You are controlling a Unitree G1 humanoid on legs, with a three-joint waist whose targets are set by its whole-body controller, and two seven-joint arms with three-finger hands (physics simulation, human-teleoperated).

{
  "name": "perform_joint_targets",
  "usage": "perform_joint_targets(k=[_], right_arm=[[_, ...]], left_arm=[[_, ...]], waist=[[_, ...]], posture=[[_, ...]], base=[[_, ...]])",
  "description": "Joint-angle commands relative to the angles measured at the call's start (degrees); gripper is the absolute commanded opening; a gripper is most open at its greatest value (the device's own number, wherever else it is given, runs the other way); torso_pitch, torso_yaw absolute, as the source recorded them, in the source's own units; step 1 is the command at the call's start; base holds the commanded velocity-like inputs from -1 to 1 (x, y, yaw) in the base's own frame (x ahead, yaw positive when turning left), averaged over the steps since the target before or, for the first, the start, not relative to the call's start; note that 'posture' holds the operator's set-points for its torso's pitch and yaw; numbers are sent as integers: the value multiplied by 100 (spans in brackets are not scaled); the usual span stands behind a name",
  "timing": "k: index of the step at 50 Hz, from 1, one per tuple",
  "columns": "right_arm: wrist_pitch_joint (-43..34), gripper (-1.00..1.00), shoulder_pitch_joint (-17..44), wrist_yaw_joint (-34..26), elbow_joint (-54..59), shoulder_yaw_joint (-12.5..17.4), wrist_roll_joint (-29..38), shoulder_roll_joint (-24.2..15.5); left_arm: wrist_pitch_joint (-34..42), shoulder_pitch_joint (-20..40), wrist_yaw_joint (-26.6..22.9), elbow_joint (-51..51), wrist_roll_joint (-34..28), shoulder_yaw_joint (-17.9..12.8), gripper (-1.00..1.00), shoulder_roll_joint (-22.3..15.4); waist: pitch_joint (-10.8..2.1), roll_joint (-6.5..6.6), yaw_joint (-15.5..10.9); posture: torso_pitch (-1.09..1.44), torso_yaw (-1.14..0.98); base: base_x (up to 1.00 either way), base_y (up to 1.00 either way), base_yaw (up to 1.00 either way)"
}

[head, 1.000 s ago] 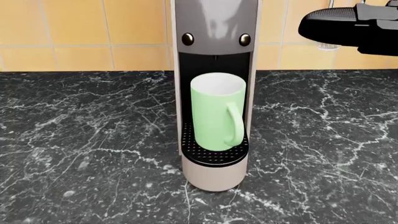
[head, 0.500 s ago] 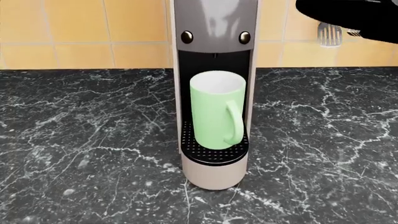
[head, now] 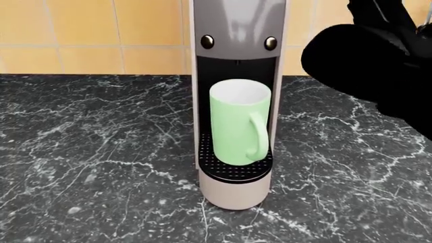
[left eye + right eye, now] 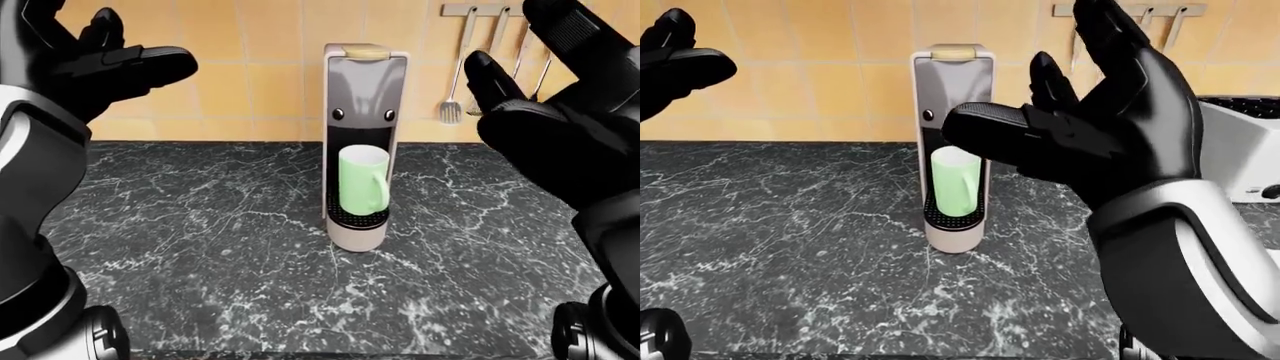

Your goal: Press the button on the coffee machine to serve coffee.

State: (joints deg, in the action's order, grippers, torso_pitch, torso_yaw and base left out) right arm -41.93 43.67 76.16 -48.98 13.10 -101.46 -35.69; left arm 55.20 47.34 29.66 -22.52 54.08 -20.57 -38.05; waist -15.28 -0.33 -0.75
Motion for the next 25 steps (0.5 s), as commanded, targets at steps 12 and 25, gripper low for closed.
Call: perform_joint_targets(k=[12,25], right_arm=[[782,100,27,599,-462,-122,-677,79],[537,100,-280,447,-492,-282,-315,420]], left_arm=[[-165,179,53,-44,101,-75,100,-155],[-165,190,102,-49,151,-77,100,-186]], waist=[[-10,26,5],[-21,19,-5]], posture=[[-43,0],[-43,0]], base=[[0,0,0],[0,0,0]])
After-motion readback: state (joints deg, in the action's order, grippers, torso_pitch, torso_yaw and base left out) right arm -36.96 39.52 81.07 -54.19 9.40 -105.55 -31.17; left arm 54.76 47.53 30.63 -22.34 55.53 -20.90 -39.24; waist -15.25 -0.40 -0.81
